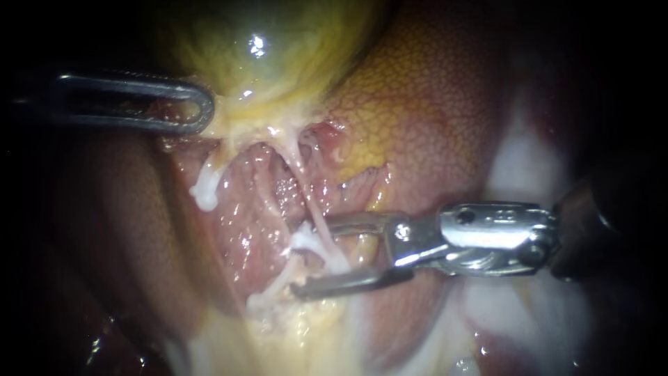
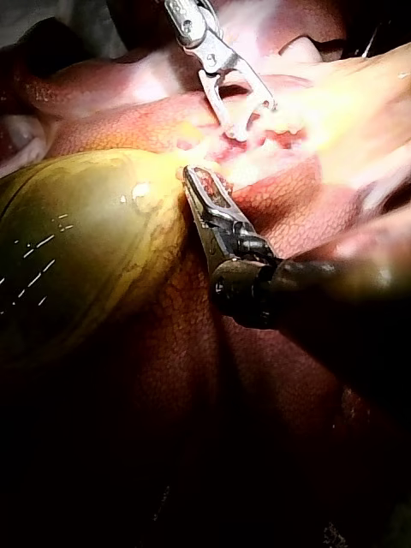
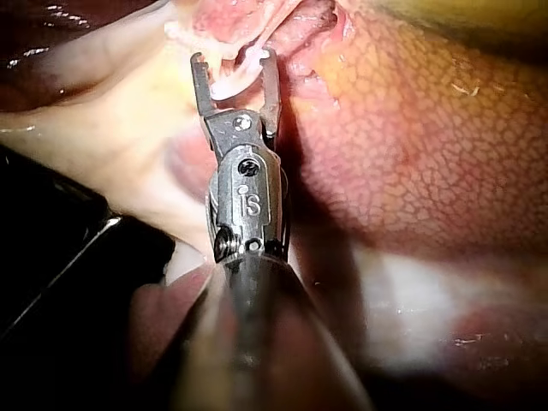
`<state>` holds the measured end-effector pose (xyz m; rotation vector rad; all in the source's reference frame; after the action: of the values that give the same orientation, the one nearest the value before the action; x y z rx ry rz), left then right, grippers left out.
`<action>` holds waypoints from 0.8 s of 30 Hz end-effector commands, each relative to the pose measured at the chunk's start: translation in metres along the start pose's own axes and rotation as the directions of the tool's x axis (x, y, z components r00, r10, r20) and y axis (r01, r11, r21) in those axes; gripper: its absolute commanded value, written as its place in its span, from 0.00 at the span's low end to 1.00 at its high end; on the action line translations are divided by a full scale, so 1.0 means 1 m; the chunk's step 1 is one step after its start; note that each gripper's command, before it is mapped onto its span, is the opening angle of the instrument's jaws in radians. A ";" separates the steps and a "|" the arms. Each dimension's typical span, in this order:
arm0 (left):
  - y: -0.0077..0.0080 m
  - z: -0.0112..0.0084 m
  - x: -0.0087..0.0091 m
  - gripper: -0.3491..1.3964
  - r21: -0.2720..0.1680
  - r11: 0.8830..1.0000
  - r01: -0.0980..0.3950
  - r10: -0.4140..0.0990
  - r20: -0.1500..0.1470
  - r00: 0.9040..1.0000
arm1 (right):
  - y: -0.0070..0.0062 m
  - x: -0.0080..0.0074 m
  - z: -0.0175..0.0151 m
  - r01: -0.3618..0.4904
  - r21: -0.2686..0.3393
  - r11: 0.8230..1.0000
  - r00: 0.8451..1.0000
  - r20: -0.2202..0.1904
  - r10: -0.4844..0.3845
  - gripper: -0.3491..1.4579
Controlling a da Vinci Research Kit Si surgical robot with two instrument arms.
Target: Going back first clip right tube
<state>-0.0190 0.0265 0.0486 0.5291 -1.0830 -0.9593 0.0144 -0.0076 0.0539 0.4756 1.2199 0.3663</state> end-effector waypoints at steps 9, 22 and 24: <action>0.0000 -0.0001 0.0000 0.00 0.001 1.000 0.000 0.000 0.000 1.000 | -0.0001 0.0038 -0.0059 0.064 -0.021 0.998 0.998 0.007 -0.063 0.47; 0.0001 -0.0001 0.0000 0.00 0.001 1.000 0.000 0.000 0.000 1.000 | 0.0000 0.0047 -0.0072 0.085 -0.038 0.996 0.996 0.014 -0.085 0.47; 0.0001 -0.0001 0.0000 0.00 0.001 1.000 0.000 0.000 0.000 1.000 | -0.0001 0.0048 -0.0073 0.097 -0.037 0.995 0.995 0.014 -0.096 0.47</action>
<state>-0.0189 0.0265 0.0486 0.5300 -1.0837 -0.9581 0.0089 -0.0042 0.0481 0.3829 1.2185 0.3001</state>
